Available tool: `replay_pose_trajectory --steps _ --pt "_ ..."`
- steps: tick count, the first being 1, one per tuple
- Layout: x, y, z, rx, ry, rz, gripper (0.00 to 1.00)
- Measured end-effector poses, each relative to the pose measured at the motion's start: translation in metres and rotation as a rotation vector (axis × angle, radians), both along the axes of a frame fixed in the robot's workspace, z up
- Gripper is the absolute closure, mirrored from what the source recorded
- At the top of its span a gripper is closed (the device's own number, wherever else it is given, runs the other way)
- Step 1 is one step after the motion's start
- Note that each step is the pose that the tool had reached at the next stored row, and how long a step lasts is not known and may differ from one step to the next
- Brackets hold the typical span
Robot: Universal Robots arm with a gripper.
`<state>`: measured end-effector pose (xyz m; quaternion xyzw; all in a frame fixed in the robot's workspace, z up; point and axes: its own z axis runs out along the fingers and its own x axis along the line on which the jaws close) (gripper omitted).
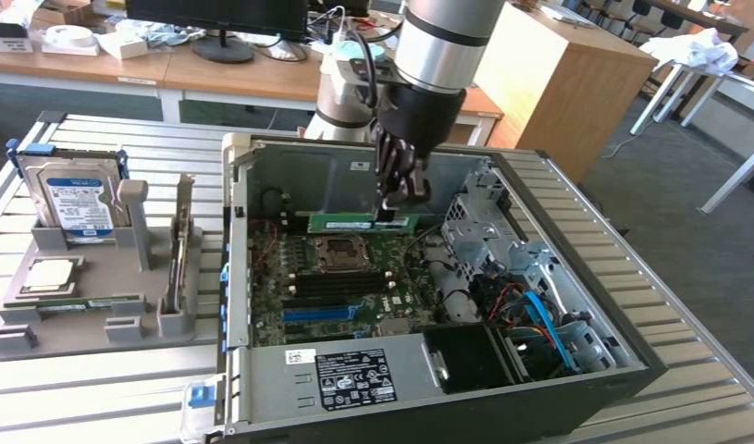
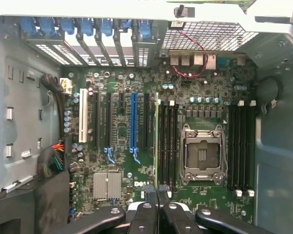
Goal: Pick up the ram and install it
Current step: 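Pick up the ram and move it above insertion slot, then insert the ram into the slot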
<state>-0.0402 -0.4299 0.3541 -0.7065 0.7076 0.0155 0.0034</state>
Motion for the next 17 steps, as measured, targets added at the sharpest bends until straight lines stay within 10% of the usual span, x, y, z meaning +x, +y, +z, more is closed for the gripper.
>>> replay_pose_trajectory --steps 7,17 --pt "0.0000 0.0082 -0.0010 0.0016 0.0000 0.000 0.89" --pt "0.0000 0.0083 -0.0010 0.0016 0.0000 0.000 0.89"
